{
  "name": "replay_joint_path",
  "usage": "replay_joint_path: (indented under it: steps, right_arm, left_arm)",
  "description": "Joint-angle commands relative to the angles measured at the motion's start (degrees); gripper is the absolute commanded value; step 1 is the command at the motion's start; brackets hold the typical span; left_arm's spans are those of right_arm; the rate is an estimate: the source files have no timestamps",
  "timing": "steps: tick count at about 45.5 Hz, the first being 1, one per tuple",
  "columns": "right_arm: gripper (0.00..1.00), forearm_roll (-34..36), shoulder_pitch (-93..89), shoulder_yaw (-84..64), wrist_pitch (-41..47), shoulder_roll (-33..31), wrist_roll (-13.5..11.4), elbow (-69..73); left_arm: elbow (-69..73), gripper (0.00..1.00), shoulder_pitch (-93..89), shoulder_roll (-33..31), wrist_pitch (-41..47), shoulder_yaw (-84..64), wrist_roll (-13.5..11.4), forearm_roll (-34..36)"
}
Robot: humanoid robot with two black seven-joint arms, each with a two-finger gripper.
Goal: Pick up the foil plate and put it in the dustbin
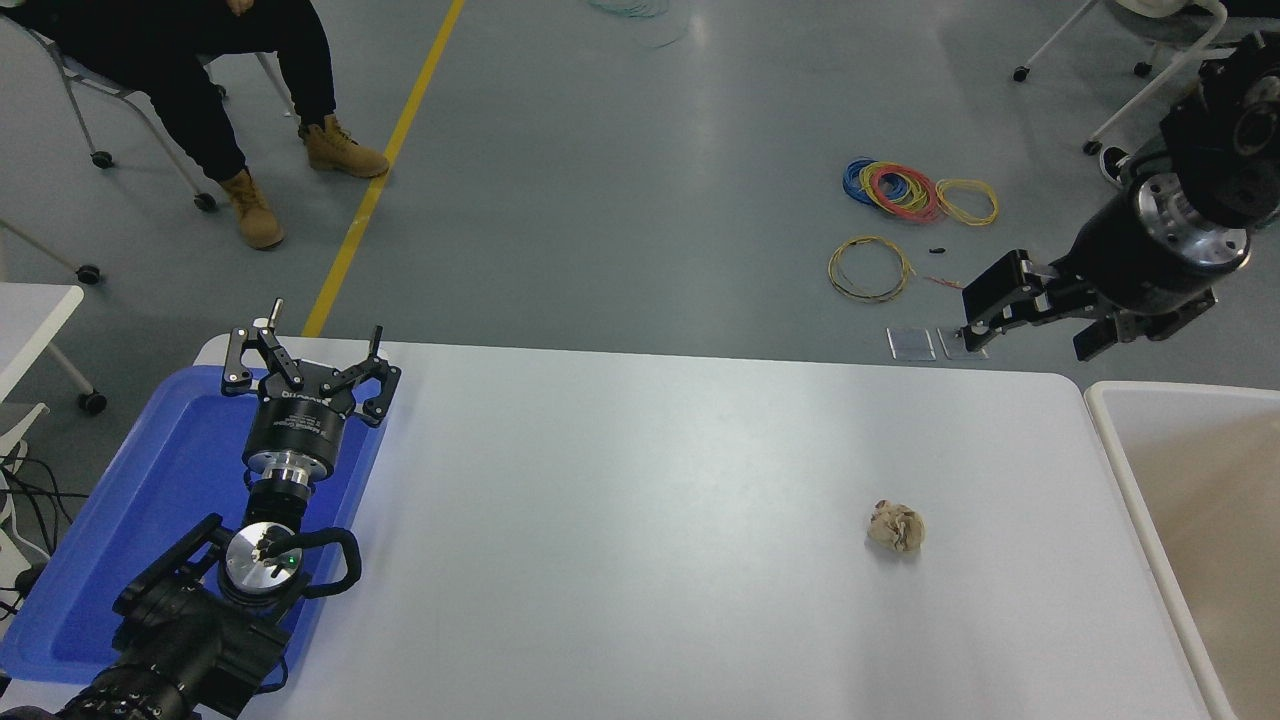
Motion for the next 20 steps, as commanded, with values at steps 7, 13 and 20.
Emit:
replay_joint_path:
  steps: [7,13,20]
  right_arm:
    - [1.00,-0.4,0.9,-0.1,1.3,0.3,0.0,2.1]
    - [1.00,-0.4,0.9,-0.1,1.3,0.5,0.0,2.2]
    - [1.00,-0.4,0.7,-0.1,1.3,0.6,0.0,2.2]
  left_arm:
    - [0.0,1.00,0.0,0.0,0.1,0.0,0.0,0.0]
    - [0.0,1.00,0.0,0.0,0.1,0.0,0.0,0.0]
    - [0.0,1.00,0.0,0.0,0.1,0.0,0.0,0.0]
